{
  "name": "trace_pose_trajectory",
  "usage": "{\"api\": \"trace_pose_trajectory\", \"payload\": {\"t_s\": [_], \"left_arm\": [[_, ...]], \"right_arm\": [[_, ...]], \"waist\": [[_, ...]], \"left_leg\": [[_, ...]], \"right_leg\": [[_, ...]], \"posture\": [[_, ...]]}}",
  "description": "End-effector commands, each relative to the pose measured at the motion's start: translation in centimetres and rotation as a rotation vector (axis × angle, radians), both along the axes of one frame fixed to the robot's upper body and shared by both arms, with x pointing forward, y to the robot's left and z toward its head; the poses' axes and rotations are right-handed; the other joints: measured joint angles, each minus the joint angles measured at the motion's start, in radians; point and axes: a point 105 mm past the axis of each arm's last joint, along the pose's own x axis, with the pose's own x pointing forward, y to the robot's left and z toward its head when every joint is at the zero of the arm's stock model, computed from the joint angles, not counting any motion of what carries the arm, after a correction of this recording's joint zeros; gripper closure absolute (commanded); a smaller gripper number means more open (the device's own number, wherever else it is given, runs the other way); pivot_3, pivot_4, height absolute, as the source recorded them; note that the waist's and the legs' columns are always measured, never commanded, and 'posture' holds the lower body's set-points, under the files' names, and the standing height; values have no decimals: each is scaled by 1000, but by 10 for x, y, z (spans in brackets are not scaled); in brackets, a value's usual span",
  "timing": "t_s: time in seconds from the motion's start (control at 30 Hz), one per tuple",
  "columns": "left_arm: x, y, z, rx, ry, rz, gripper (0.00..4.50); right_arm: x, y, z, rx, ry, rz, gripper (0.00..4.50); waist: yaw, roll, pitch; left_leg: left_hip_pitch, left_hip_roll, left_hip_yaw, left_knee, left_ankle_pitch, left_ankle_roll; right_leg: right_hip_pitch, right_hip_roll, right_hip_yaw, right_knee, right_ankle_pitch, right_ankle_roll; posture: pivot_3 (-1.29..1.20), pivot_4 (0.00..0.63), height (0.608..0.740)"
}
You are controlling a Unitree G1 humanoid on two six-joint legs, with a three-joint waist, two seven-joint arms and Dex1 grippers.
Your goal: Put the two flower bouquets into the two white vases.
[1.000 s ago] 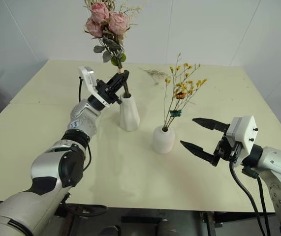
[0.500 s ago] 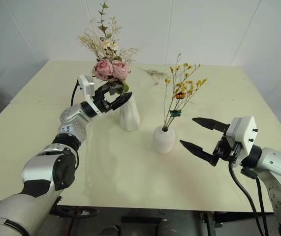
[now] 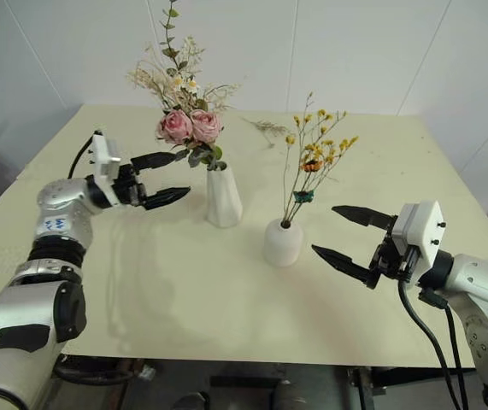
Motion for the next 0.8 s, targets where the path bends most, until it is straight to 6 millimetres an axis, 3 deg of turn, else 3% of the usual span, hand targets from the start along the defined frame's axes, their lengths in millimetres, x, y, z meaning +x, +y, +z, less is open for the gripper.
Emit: {"api": "trace_pose_trajectory", "payload": {"t_s": [0.03, 0.3, 0.8], "left_arm": [[-24, 10, 11, 45, -11, -47, 47], [-61, 45, -7, 84, 98, 63, 47], [-75, 56, -21, 82, 121, 144, 47]], "right_arm": [[-2, -8, 12, -34, -29, 18, 702], [12, -23, 12, -83, -1, 36, 702], [28, -47, 9, -124, 17, -21, 702]], "waist": [[1, 0, 0], [-1, 0, 0], [-2, 0, 0]], "left_leg": [[1, 0, 0, 0, 0, 0], [3, 1, 0, 1, 0, 0], [3, 1, 1, -1, 0, 0]], "right_leg": [[0, 0, 0, 1, 0, -1], [1, 0, 0, 3, -1, -2], [1, 0, 0, 2, -2, -4]], "posture": [[0, 150, 740], [0, 150, 740], [0, 150, 740]]}}
